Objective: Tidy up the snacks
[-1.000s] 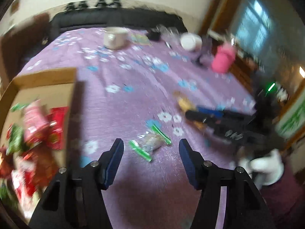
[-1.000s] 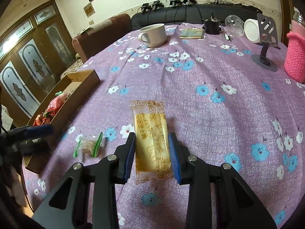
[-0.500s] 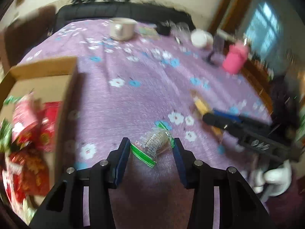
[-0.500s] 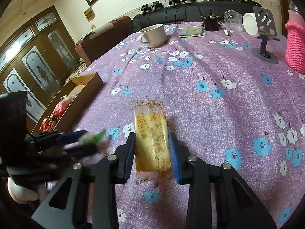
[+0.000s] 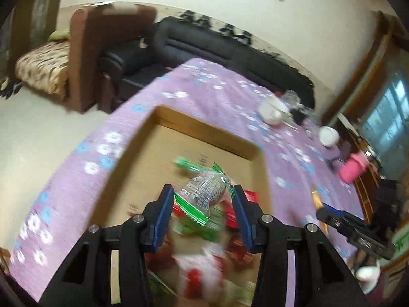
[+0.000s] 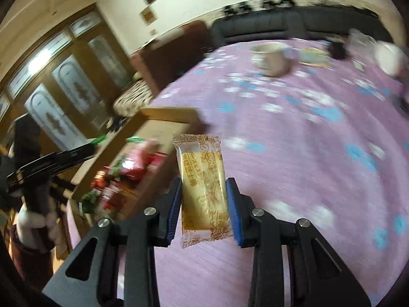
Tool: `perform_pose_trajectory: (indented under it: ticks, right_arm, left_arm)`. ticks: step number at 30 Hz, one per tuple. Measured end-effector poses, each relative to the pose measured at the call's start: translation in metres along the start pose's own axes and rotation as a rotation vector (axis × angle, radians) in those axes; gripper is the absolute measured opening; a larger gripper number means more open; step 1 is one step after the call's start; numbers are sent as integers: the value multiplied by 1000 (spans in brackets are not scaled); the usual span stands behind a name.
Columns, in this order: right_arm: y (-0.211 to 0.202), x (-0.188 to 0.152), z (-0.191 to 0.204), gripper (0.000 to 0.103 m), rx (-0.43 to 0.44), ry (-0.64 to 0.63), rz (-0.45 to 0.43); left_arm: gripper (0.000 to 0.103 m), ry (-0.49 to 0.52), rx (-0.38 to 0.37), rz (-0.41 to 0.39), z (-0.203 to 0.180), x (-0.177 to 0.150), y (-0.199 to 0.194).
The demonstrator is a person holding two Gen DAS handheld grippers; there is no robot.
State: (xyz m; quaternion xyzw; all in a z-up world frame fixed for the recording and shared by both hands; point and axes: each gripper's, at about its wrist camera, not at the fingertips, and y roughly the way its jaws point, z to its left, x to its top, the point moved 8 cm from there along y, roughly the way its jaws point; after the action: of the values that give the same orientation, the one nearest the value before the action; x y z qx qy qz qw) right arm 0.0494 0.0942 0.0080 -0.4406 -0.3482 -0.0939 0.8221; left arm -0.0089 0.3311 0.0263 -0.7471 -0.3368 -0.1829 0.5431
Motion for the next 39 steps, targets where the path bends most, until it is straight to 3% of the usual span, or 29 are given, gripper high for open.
perform_pose_trajectory:
  ticks: [4,7,10,14,18,22,24,30,39]
  right_arm:
    - [46,24,51,37,7,-73,53]
    - [77,39,66,38,-45,-129,58]
    - [102,45,73,45,-71,-171,60]
    - [84,45,71,46,-55,-160,-39]
    - [39,35,53,63,-105,-141,-190]
    - [11,25,23,64,-130,-76,-280]
    - [12,19,8,65,-122,-25,-261]
    - [15,9,-13,65,-128,38,-221]
    - [10,5,-7,65,-154,6,-247]
  left_arm:
    - [52,-57,6,39,26,3,23]
    - [54,-106,-47,48,29,-1,21]
    - [56,-74,-71,12,18,-10,-7]
    - [65,-57,-83,-98,7,-29,-71]
    - [69,-66,0,-228,5,-51,-131]
    - [69,-91,105,-329,0,-64,-175]
    - [69,-91,167,-367,-2,-64,-195]
    - [70,-77,252,-420,-22,-61,-233]
    - [72,19,282,-444,-47,-70,-243]
